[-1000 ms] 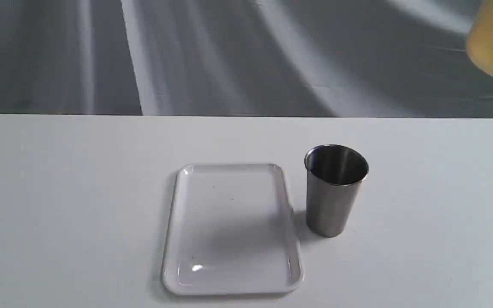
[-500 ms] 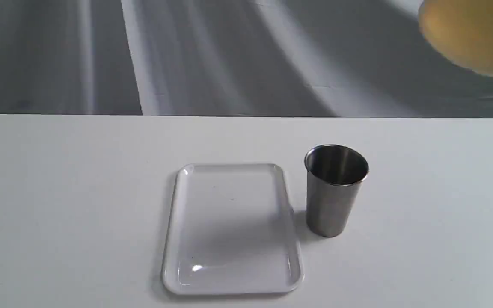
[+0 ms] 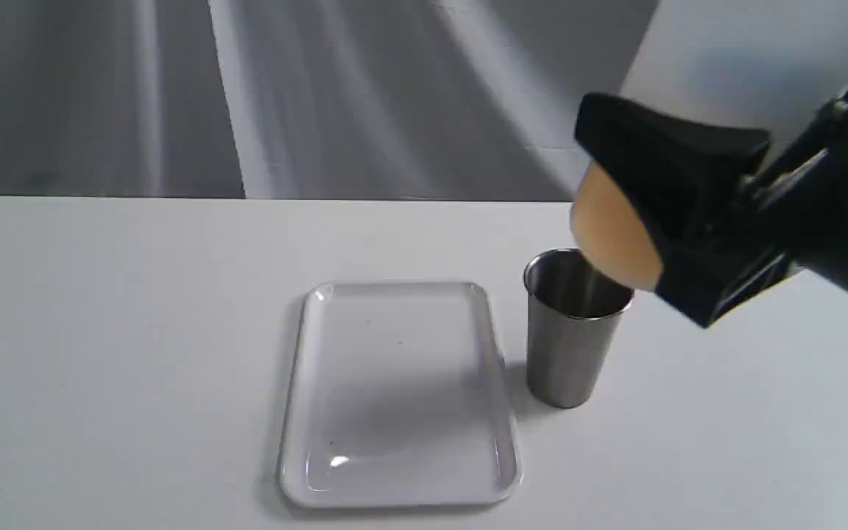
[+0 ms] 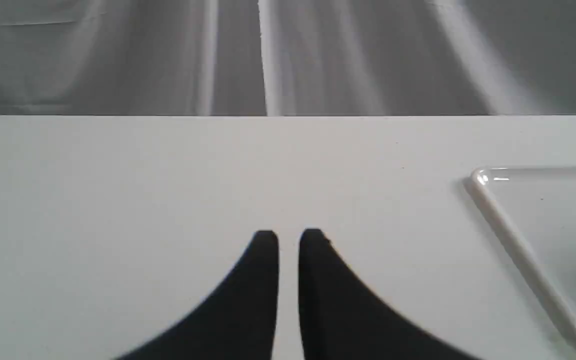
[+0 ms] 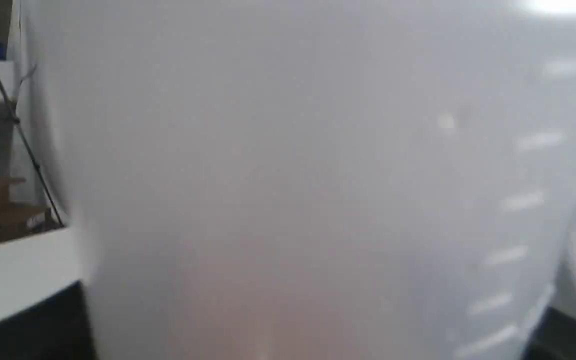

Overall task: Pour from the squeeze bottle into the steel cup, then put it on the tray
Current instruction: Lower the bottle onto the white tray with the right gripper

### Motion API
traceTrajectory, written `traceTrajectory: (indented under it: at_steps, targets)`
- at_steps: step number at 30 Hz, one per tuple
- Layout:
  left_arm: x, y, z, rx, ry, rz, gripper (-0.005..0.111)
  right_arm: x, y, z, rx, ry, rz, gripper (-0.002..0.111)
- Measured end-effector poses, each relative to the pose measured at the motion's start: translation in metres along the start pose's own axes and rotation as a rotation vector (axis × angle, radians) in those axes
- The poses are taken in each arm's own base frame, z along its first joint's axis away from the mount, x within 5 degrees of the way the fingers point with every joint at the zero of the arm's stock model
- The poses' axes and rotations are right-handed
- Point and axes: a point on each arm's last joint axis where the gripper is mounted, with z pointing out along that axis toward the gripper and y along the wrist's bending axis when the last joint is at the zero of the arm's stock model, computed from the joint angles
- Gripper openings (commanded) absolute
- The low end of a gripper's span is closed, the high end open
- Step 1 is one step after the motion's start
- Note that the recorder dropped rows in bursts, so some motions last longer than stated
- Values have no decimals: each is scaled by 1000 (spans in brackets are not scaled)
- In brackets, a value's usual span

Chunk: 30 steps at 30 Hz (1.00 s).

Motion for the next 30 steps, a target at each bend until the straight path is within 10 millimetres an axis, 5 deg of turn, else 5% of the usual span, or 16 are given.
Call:
traceTrajectory:
  at_steps: [10,18,30]
  targets:
    - [0,0,0,0,0,0,8,53,31,47,-136,69,-82,0]
    - [0,0,0,0,0,0,8,106,31,79,-89,131,-17,0]
    - [0,0,0,0,0,0,8,137,27,131,-47,173,0,0]
